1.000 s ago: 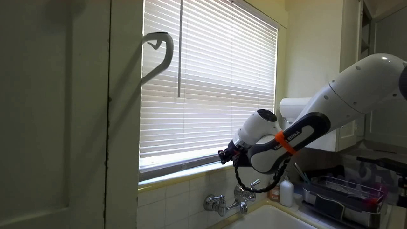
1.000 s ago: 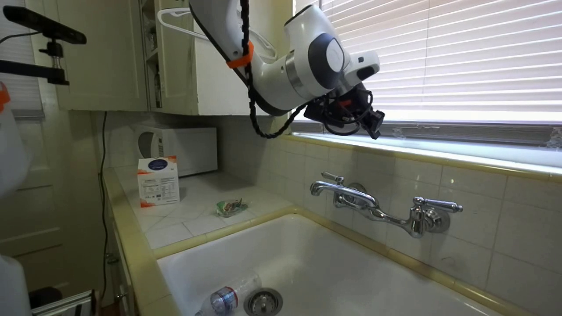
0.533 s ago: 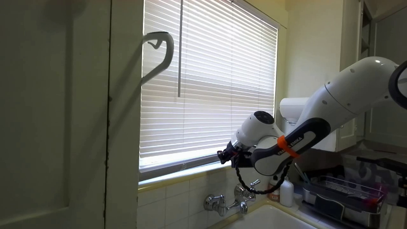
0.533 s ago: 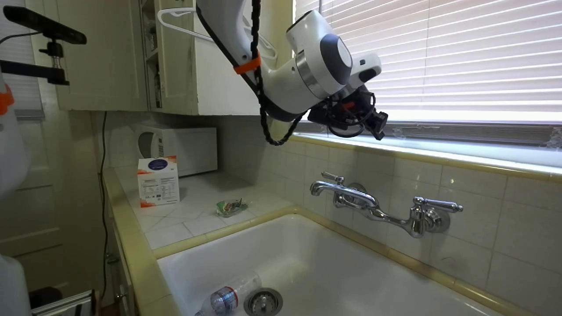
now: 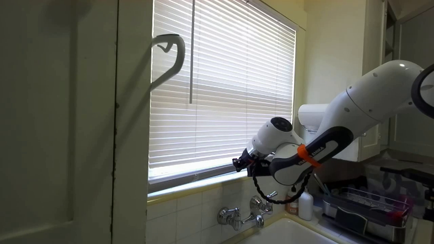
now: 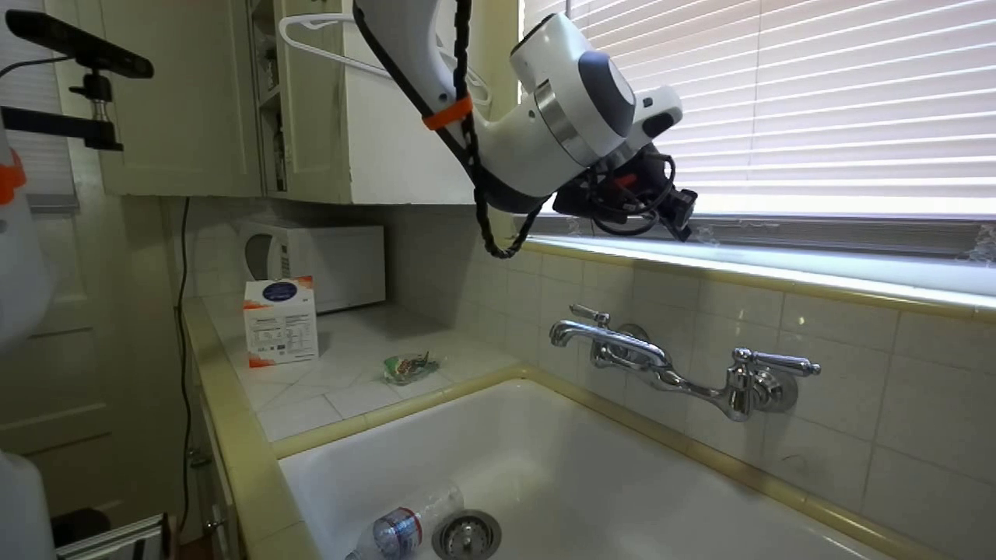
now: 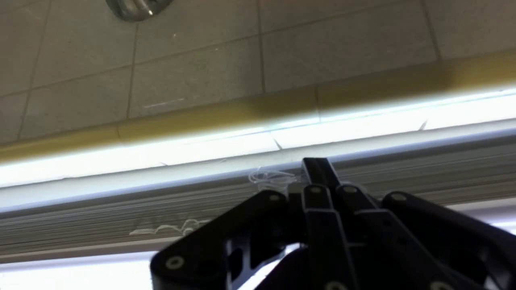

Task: Open the blinds.

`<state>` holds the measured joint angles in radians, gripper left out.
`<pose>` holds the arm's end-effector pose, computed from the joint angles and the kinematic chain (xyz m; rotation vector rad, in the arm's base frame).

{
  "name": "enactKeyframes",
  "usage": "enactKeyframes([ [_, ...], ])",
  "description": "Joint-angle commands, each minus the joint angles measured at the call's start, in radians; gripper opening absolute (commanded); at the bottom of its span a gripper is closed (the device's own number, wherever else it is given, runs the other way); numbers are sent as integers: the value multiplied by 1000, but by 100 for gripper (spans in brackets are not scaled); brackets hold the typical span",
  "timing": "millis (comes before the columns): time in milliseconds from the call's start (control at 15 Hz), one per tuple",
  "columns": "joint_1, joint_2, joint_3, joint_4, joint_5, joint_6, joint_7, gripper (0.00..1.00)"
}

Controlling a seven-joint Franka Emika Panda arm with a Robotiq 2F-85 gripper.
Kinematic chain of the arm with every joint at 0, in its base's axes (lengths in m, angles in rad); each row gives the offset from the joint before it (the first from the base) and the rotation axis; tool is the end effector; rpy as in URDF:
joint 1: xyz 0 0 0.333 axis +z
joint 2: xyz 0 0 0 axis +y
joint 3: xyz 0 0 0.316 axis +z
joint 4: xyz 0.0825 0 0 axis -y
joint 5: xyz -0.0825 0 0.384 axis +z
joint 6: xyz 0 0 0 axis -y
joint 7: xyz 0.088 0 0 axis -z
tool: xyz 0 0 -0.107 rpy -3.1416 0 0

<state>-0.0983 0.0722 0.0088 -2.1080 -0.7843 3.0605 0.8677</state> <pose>0.5951 0.0025 0.4709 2.7644 -0.2811 1.3487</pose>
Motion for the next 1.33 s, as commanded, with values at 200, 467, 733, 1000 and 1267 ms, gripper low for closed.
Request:
enactKeyframes([
  [200, 21, 44, -20, 50, -144, -34, 118, 0],
  [467, 29, 65, -29, 64, -188, -35, 148, 0],
  [733, 41, 99, -56, 111, -295, -24, 239, 0],
  [1000, 57, 139, -73, 144, -378, -42, 322, 0],
  [1267, 75, 166, -86, 174, -442, -50, 386, 0],
])
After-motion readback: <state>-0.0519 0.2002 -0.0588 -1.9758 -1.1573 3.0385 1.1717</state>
